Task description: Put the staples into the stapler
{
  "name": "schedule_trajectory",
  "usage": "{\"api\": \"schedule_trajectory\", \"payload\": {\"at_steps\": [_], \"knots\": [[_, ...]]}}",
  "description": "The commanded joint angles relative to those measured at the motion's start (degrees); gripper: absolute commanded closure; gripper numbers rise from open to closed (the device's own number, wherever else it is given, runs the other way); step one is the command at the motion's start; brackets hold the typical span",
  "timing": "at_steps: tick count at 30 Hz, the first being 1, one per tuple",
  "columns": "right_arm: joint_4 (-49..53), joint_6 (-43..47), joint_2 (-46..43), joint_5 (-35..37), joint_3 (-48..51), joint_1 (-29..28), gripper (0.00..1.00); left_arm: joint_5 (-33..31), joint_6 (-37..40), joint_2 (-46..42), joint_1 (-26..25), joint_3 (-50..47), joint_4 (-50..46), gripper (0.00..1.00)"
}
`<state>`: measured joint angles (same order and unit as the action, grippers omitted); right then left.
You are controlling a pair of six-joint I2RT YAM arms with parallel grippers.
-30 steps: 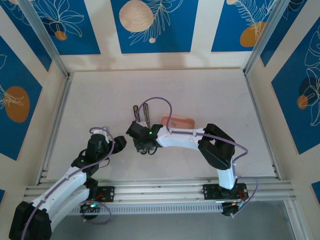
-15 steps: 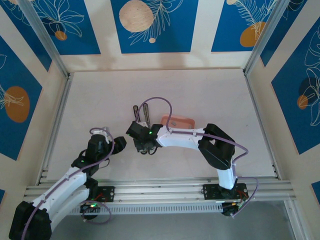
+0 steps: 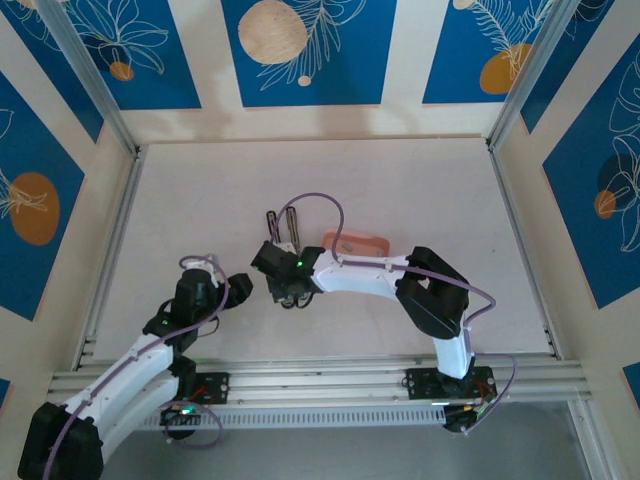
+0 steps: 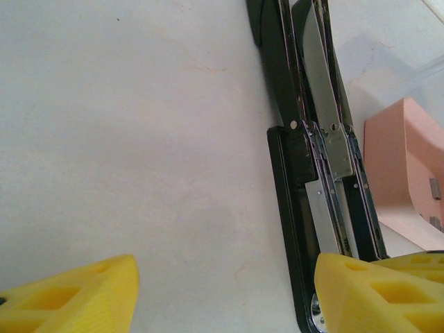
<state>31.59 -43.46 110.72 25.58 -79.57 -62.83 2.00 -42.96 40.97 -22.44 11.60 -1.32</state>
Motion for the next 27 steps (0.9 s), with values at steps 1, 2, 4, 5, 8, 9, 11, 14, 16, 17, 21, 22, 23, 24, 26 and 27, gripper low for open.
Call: {"api": "schedule_trajectory", "payload": {"at_steps": [1,2,4,5,8,9,11,14,16,17,21,22,23,24,26,27], "knots": [[1.0,-0.7,0.8,1.0,-1.5,0.6,0.89,-1.0,1.1,-0.4,0.8,-0.8,0.6,0.32],[0.9,-0.5,1.1,1.0,-1.7,0.7,0.88,-1.0,1.2,-0.4,0.9,-0.8,0.6,0.32],[1.1,-0.2,1.3,1.1,-2.0,0.8,0.89,-1.0,1.2,-0.4,0.9,-0.7,0.6,0.32],[0.9,-0.1,1.3,1.2,-2.0,0.9,0.89,-1.0,1.3,-0.4,0.9,-0.8,0.6,0.32],[0.8,0.0,1.4,1.1,-2.1,1.2,0.89,-1.1,1.3,-0.3,1.0,-0.7,0.6,0.32],[0.8,0.0,1.5,1.1,-2.1,1.3,0.89,-1.1,1.3,-0.3,1.0,-0.8,0.7,0.32],[0.8,0.1,1.7,1.0,-1.9,1.4,0.89,-1.1,1.4,-0.3,1.1,-0.7,0.7,0.32],[0.7,0.3,2.1,0.6,-2.0,1.7,0.89,-1.2,1.5,-0.2,1.1,-0.7,0.6,0.32],[0.7,0.3,2.3,0.2,-2.0,1.7,0.89,-1.1,1.5,-0.1,1.2,-0.8,0.7,0.32],[0.7,0.2,2.4,0.0,-2.0,1.8,0.89,-1.1,1.5,-0.1,1.2,-0.7,0.8,0.32],[0.4,0.1,2.6,-1.0,-1.9,1.7,0.89,-1.2,1.6,0.1,1.2,-0.7,1.0,0.32],[0.4,0.2,2.6,-1.1,-1.9,1.7,0.89,-1.1,1.6,0.2,1.3,-0.7,1.0,0.32],[0.4,0.3,2.6,-1.1,-1.8,1.7,0.89,-1.2,1.6,0.3,1.3,-0.8,1.1,0.32],[0.4,0.3,2.5,-1.0,-1.9,1.6,0.89,-1.1,1.6,0.4,1.3,-0.7,1.3,0.32],[0.6,0.4,2.0,-0.5,-1.9,1.5,0.89,-1.0,1.5,0.6,1.3,-0.7,1.5,0.32],[0.7,0.4,1.6,-0.3,-1.9,1.4,0.89,-0.9,1.6,0.8,1.3,-0.6,1.7,0.32]]}}
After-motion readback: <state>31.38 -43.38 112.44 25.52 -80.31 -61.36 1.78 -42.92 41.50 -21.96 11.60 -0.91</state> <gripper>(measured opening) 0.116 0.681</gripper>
